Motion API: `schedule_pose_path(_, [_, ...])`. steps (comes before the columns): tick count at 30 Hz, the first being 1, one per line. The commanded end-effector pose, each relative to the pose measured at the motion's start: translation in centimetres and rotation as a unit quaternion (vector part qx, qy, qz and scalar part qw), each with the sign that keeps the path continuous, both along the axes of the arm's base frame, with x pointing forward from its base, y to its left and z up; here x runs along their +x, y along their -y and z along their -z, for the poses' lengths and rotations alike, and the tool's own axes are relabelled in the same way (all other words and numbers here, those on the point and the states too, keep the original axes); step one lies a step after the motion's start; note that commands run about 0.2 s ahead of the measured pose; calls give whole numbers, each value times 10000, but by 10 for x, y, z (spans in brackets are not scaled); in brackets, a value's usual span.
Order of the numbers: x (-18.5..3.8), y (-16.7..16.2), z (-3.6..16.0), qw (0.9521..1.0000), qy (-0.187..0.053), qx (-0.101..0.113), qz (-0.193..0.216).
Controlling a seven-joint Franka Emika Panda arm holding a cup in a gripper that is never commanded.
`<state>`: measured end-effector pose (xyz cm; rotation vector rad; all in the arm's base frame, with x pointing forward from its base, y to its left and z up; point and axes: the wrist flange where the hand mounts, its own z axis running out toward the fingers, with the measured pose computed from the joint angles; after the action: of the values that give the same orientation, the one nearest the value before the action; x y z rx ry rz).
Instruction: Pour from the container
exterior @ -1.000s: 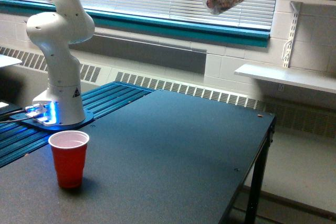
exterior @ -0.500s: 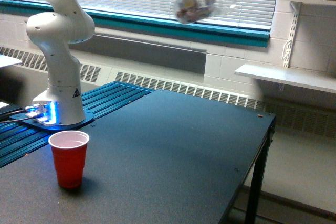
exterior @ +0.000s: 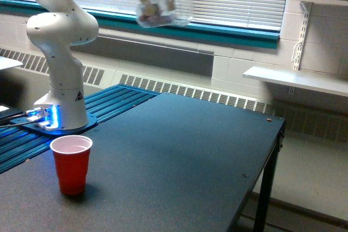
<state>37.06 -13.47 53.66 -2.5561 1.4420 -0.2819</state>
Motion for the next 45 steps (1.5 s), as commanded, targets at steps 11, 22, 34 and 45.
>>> schedule_pose_path(11, [-97, 35, 14, 9970, -374, 589, -340])
schedule_pose_path(22, [-100, 58, 18, 9939, -498, 763, -625])
schedule_pose_path(34, [-106, 86, 38, 9909, -557, 873, -858])
schedule_pose_path(45, [-119, 107, 69, 9855, -804, 989, -1116])
